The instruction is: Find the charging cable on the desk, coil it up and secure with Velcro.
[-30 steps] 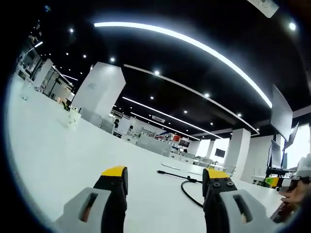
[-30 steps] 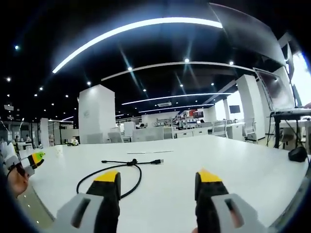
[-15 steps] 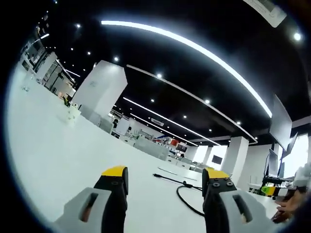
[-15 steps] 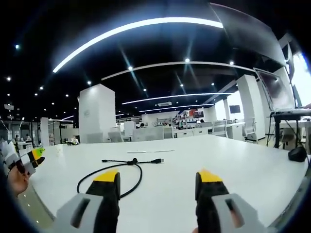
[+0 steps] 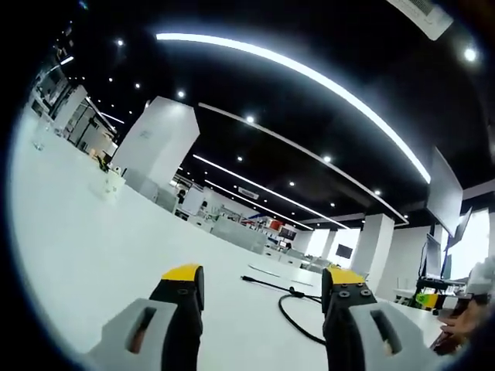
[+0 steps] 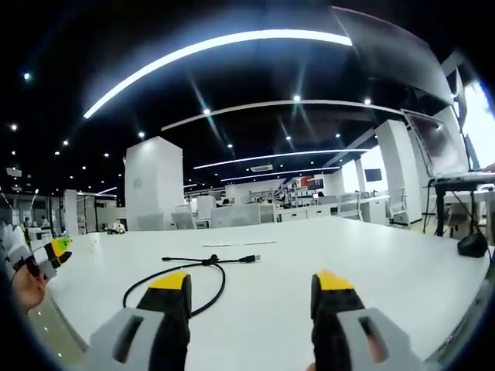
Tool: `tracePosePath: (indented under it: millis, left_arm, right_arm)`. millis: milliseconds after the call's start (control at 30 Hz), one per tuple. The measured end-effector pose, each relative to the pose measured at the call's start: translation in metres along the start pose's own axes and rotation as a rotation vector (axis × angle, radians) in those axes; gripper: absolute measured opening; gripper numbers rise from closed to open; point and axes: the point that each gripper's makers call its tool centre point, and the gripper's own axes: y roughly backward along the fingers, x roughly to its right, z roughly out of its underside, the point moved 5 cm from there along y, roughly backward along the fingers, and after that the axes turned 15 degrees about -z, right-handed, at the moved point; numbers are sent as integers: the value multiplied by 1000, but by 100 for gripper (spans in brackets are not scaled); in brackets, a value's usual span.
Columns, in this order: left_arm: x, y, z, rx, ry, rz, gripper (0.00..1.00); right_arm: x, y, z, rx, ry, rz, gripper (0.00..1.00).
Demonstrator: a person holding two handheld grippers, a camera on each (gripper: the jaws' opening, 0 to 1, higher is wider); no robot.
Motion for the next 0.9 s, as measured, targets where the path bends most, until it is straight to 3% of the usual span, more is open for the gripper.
tracePosePath:
  millis: [300, 900]
  left_arm:
    - [4, -1, 4, -12, 5, 9, 62]
    - [5, 2, -7, 9, -9, 10, 62]
  right_arm:
    - [0, 3, 1, 8, -15, 7, 63]
    - [-3, -2, 8, -3, -23, 3, 63]
